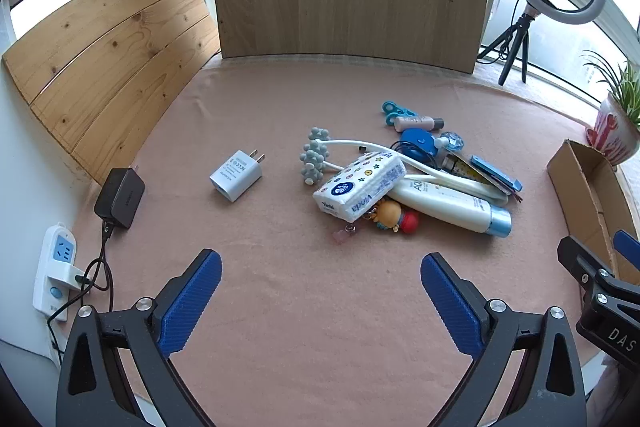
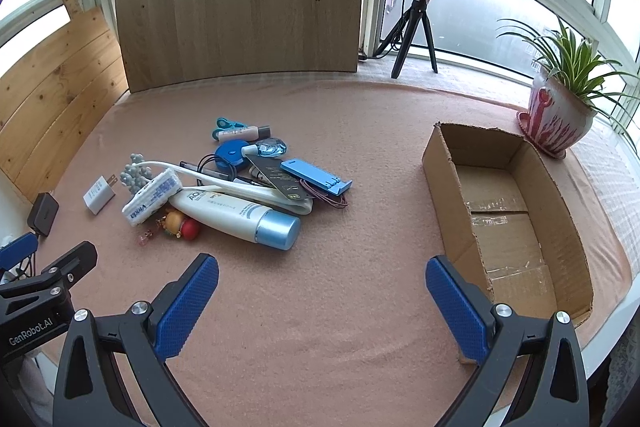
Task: Organize objects
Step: 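Move both tools toward the pile of items on the table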
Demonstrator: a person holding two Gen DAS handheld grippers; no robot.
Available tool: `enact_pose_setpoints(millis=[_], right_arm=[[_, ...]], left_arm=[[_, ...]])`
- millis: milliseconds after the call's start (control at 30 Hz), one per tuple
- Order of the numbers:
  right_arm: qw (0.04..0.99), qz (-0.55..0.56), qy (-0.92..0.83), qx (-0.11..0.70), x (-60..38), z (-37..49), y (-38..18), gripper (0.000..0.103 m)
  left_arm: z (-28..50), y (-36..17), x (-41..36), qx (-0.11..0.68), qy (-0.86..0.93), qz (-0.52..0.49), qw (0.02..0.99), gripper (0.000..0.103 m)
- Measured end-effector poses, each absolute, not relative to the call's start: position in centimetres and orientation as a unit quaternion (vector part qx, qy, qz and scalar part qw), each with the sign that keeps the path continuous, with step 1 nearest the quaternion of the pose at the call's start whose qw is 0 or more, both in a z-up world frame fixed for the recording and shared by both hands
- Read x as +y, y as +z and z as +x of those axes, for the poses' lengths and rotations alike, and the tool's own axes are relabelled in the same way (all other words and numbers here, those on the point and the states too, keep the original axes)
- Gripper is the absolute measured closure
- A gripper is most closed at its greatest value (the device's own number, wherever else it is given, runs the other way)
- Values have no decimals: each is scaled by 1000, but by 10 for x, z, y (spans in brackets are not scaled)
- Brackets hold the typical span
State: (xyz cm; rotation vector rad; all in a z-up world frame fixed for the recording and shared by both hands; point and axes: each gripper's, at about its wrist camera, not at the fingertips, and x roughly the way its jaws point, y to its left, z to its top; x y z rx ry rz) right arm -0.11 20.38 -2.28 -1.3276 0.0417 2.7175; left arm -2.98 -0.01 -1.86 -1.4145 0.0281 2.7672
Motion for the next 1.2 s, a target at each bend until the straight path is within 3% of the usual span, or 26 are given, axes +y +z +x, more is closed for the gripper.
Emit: enact_pose_setpoints(millis=[233,633,1200], right_arm=[[56,-440,896,18,205,-6,-24,3],[36,-470,881,35,210,-16,-37,27],[28,-479,877,39,209,-27,-41,29]], left_arm=[[-36,-22,-1,8,888,-459,18,5],[-47,-31,-19,-13,883,-469,5,17],[-60,-39,-8,-6,878,-479,21,20]])
